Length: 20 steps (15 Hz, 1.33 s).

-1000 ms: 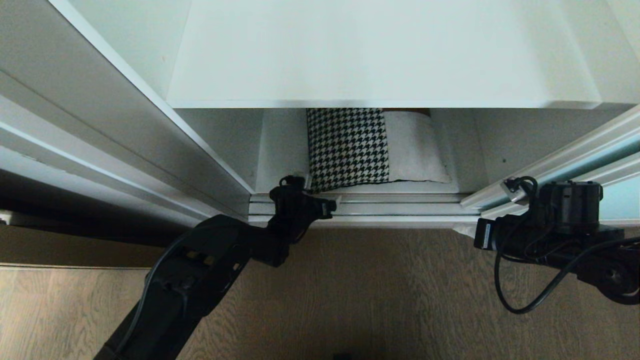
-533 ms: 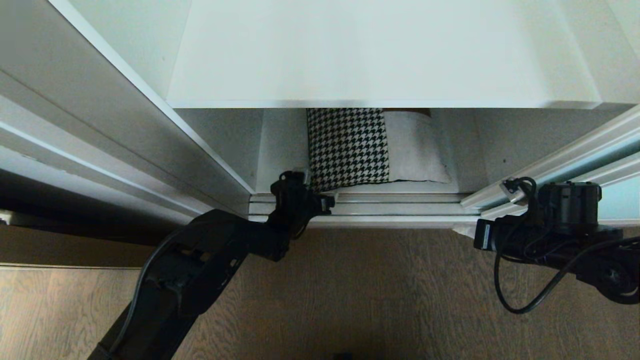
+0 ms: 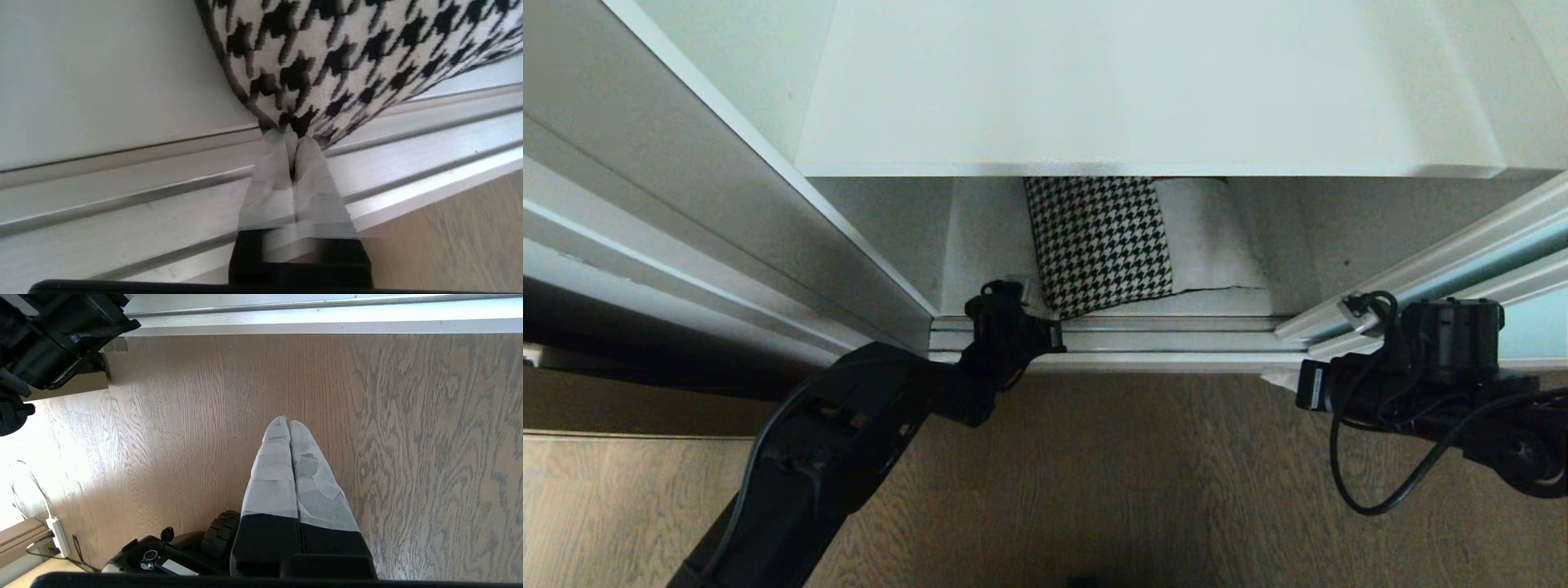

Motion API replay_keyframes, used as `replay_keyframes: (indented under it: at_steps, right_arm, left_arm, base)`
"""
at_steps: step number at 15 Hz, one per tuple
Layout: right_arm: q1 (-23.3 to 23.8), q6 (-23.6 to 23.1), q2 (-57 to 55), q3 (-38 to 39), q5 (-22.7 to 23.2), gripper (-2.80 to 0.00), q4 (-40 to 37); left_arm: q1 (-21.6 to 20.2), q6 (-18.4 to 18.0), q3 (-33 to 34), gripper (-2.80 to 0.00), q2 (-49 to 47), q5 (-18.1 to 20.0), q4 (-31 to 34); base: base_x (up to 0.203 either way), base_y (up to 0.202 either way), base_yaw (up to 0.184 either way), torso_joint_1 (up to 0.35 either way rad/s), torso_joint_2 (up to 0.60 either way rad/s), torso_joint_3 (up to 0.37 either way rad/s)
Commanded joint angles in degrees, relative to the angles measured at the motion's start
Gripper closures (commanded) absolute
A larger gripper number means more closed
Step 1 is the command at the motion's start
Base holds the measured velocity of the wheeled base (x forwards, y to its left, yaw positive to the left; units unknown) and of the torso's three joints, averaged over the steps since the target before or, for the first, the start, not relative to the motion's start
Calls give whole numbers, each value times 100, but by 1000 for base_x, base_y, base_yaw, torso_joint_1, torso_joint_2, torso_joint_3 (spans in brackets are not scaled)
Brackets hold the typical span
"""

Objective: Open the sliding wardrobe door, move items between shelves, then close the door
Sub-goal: Place the pillow on the higher shelf

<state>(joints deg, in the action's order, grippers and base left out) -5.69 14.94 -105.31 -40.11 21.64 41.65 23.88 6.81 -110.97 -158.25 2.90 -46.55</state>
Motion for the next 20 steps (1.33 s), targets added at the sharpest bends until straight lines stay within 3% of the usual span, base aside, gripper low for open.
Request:
replay_keyframes:
  at_steps: [1, 5, 10, 15, 20]
  right_arm:
    - [-2, 9, -7, 12, 16, 0, 27]
    - [-2, 18, -51, -15, 16, 0, 18]
    - [-2, 26, -24, 49, 68, 0, -8]
    - [71, 62, -23, 220, 363, 0, 27]
    - [456, 183, -285, 16, 920, 0, 34]
  left_arm:
    - [3, 12, -3, 0, -30, -8, -48]
    - [27, 162, 189, 0, 261, -96, -76]
    - [83, 428, 1951, 0, 1377, 131, -355]
    - [140, 446, 3034, 0, 2072, 228, -487]
    - [256, 475, 3991, 0, 2232, 231, -721]
  base:
    - [0, 0, 0, 0, 0, 0]
    - [0, 0, 0, 0, 0, 0]
    - [0, 0, 0, 0, 0, 0]
    - [0, 0, 0, 0, 0, 0]
    - [0, 0, 0, 0, 0, 0]
